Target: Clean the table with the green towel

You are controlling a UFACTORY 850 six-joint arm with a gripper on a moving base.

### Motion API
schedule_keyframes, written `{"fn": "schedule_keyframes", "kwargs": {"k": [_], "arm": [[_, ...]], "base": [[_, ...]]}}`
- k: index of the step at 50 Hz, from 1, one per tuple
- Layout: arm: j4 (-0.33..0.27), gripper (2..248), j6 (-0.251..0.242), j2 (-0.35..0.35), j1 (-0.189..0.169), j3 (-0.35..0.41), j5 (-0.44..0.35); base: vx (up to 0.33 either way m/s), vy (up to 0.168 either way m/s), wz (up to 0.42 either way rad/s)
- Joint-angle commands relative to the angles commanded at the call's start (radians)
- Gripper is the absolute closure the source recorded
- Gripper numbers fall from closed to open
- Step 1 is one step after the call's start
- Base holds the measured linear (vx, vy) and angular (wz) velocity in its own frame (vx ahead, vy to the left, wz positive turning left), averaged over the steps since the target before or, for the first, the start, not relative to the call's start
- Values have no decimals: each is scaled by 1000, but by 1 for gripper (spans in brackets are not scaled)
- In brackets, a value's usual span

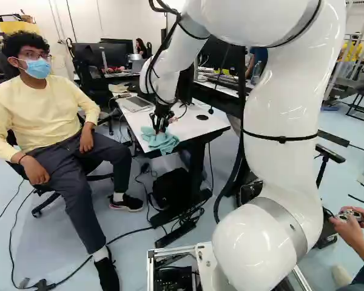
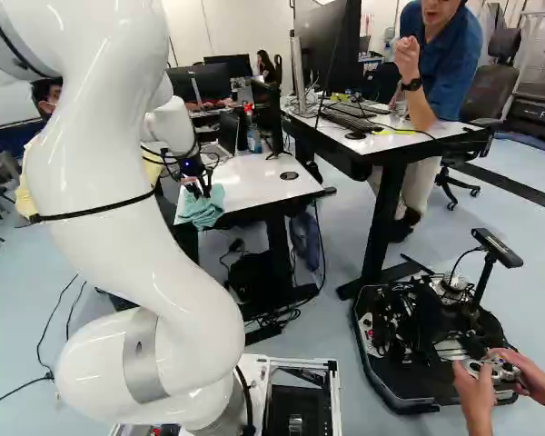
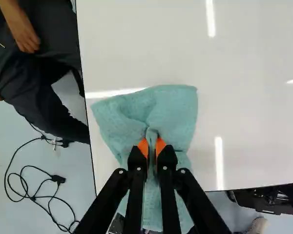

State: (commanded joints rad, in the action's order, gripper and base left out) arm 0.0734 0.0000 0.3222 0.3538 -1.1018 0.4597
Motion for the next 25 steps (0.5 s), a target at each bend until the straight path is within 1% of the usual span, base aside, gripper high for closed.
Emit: {"fn": "schedule_keyframes", "kwargs": {"k": [13,25], "arm": [[0,211,0,31,37,-40,0],[0,211,0,35,79,-44,0]], "base": [[0,0,0],[0,0,0]]}}
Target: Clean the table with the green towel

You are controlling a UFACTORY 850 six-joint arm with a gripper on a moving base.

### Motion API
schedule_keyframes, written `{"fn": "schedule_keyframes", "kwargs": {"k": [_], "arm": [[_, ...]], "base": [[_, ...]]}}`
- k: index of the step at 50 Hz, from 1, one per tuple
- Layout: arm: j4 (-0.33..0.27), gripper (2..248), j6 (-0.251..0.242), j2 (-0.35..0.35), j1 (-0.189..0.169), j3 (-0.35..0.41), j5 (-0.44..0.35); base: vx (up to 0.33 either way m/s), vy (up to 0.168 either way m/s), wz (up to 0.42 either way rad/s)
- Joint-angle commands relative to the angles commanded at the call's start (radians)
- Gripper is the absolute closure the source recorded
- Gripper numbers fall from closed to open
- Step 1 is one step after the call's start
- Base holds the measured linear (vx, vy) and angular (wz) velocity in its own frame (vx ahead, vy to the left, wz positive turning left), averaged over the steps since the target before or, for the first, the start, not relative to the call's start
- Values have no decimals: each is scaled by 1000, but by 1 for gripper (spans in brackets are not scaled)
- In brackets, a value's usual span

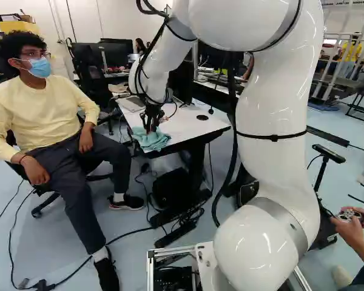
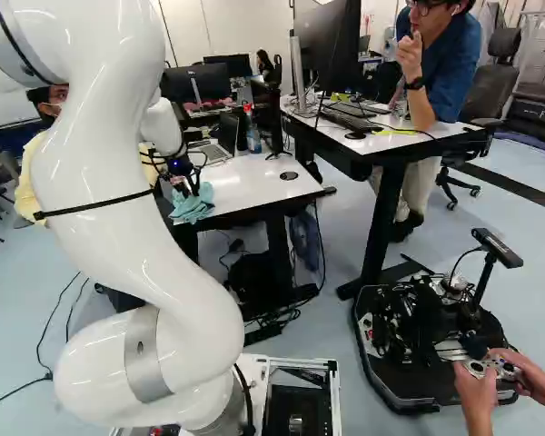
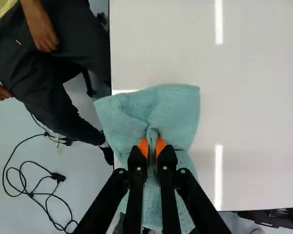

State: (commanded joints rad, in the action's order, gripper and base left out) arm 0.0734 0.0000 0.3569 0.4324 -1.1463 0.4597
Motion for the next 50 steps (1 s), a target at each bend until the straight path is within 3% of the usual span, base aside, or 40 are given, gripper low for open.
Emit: {"fn": "schedule_keyframes", "kwargs": {"k": [15,26,35,50], "arm": [[0,211,0,-32,45,41,0],[0,211,0,-73,60,92,0],[0,211,0,-111,50,139,0],[0,211,0,-150,6,186,0]], "base": [[0,0,0],[0,0,0],[0,0,0],[0,0,0]]}}
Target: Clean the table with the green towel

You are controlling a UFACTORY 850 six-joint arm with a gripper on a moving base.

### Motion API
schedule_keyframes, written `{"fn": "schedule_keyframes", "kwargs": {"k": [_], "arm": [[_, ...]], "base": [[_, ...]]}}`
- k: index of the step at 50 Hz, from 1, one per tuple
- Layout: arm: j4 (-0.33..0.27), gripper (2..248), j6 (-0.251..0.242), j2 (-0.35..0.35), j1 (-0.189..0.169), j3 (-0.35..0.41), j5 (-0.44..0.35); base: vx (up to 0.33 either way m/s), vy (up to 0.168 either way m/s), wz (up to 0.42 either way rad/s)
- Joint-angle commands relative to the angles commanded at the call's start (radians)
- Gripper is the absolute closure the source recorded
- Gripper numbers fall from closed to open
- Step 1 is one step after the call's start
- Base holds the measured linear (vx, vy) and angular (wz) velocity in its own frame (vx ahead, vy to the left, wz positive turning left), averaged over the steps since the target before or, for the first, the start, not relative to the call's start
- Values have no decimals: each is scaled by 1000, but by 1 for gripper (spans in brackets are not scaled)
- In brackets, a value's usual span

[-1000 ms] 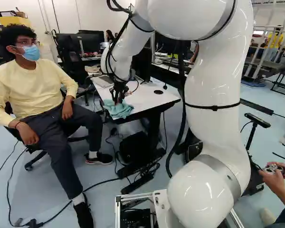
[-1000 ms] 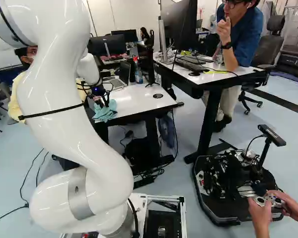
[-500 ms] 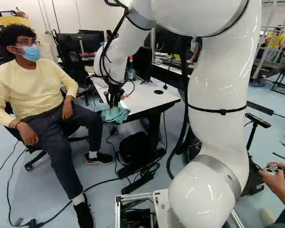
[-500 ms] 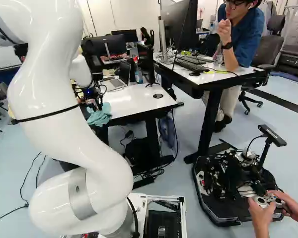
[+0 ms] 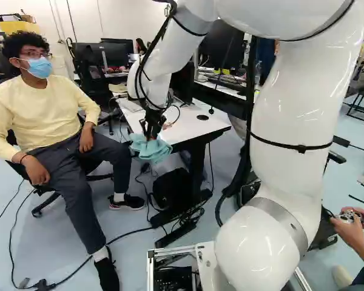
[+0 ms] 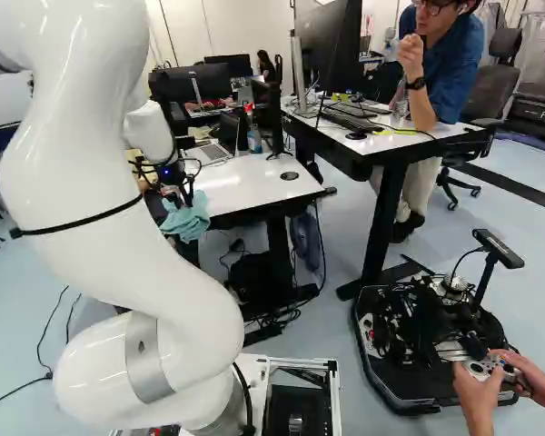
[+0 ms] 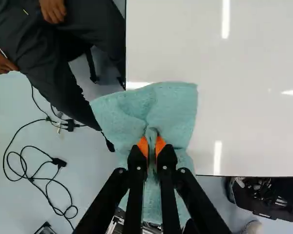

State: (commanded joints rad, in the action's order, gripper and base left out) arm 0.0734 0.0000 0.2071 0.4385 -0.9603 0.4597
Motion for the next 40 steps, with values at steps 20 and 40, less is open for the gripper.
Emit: {"fn": "schedule_keyframes", "kwargs": {"k": [20,40], "arm": [[0,211,0,-8,-74,9,0],[0,211,0,72,-96,-87,0]], "base": [[0,0,0],[0,0,0]]}}
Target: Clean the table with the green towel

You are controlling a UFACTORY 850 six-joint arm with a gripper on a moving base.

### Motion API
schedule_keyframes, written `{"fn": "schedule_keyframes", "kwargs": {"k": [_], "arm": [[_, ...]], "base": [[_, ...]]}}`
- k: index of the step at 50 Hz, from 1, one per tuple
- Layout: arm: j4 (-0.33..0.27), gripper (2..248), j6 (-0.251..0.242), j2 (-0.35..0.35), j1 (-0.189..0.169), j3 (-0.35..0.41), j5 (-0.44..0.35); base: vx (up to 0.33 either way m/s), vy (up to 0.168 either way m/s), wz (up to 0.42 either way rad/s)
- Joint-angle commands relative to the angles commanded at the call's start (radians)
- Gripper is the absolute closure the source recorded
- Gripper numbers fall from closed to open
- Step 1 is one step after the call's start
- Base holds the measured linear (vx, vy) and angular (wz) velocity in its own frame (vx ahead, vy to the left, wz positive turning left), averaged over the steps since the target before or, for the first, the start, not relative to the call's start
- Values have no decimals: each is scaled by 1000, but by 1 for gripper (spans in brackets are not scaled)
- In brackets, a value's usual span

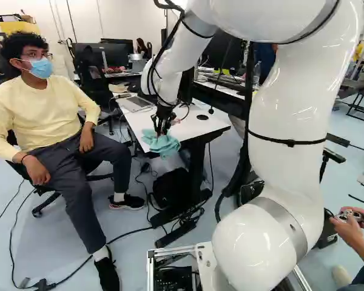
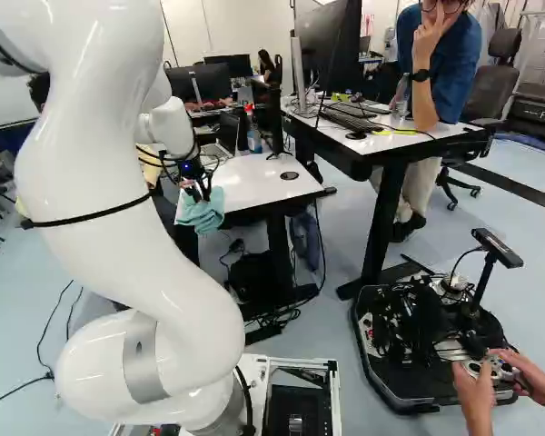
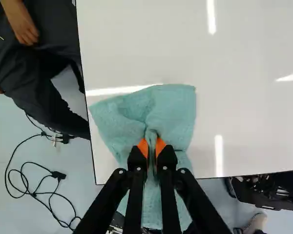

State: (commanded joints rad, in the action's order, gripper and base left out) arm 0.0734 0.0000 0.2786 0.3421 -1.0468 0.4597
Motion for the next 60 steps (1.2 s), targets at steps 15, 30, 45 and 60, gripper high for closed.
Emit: {"fn": "schedule_keyframes", "kwargs": {"k": [15,30,45,60], "arm": [[0,211,0,68,11,-86,0],[0,211,0,119,45,-152,0],[0,211,0,139,69,-178,0],[0,211,0,139,69,-179,0]], "base": [[0,0,0],[0,0,0],[0,0,0],[0,0,0]]}}
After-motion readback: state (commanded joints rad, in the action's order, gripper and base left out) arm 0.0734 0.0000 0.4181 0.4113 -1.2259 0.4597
